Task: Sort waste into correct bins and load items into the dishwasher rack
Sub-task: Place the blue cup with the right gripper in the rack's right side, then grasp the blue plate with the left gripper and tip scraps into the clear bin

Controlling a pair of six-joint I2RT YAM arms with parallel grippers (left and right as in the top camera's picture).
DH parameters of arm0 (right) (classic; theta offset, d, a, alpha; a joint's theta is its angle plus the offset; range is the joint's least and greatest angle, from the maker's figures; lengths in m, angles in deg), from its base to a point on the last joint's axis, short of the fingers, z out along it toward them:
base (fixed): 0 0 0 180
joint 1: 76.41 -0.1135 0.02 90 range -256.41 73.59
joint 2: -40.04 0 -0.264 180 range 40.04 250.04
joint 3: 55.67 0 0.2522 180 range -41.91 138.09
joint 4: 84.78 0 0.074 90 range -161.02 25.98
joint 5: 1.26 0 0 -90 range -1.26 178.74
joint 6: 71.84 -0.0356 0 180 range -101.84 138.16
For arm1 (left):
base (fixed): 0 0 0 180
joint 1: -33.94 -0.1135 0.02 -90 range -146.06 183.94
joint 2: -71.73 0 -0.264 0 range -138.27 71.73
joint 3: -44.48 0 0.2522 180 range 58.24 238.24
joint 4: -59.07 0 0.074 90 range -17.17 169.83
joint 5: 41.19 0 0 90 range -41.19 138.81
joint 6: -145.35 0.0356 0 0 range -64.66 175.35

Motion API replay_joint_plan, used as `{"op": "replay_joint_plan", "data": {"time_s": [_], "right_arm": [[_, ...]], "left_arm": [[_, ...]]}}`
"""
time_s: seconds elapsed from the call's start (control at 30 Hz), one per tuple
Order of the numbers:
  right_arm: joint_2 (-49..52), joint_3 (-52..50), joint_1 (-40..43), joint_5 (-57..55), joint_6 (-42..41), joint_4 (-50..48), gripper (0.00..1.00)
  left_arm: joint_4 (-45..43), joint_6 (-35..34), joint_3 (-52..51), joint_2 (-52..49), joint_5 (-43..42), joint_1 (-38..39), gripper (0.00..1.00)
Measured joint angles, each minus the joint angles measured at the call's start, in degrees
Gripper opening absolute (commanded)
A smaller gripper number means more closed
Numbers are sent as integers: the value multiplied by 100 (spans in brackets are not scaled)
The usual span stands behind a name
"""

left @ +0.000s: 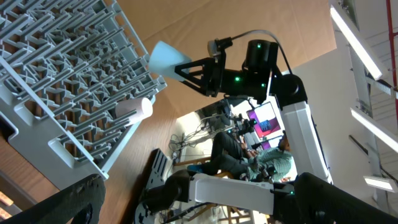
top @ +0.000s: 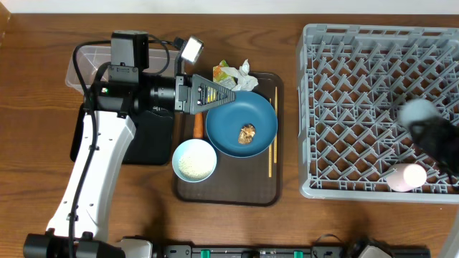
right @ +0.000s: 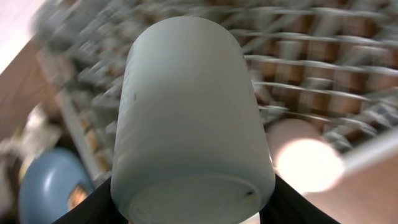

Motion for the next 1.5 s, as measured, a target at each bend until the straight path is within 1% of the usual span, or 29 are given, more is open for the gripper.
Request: {"op": "replay_joint_plan", "data": {"time_s": [0.2, 0.33, 0.53, 0.67, 0.7, 0.73, 0.83, 0.87, 0.9, 1.0, 1.03, 1.07, 1.2, 1.3, 1.4, 1.5], "right_arm": [[302, 0, 1104, -789, -205, 273, 43], [601, 0, 1641, -1088, -264, 321, 43], [1231, 0, 2105, -1287, -350, 308, 43], [1696, 0, 2186, -1311, -361, 289, 43], [1810, 0, 2188, -1311, -365, 267, 45], [1906, 0, 2188, -1311, -367, 229, 51], [2181, 0, 2188, -1268, -378, 22, 58], [2269, 0, 2188, -1202, -380, -39, 70], [2334, 0, 2188, -1143, -415, -83, 77], [2426, 0, 2188, -809, -326, -199, 89], [2424, 2, 2188, -645, -264, -201, 96], [2420, 20, 2188, -505, -216, -179, 99], [2339, 332, 2181, 192, 160, 146, 99], [2039, 708, 2090, 605, 404, 369, 99], [1480, 1012, 1738, 909, 570, 315, 99], [887, 1152, 1137, 1113, 675, 192, 99]], "left_arm": [[0, 0, 0, 0, 7, 0, 98], [0, 0, 0, 0, 50, 0, 98], [2, 0, 0, 0, 181, 0, 98], [0, 0, 0, 0, 199, 0, 98], [0, 0, 0, 0, 205, 0, 98], [2, 0, 0, 0, 210, 0, 98], [0, 0, 0, 0, 212, 0, 98], [0, 0, 0, 0, 212, 0, 98], [0, 0, 0, 0, 212, 0, 98], [0, 0, 0, 0, 212, 0, 98], [0, 0, 0, 0, 212, 0, 98], [0, 0, 0, 0, 212, 0, 98], [2, 0, 0, 0, 234, 0, 99], [33, 0, 0, 0, 485, 31, 99], [116, -2, 0, 4, 1287, 238, 96], [385, -17, 0, 7, 2551, 699, 95]]}}
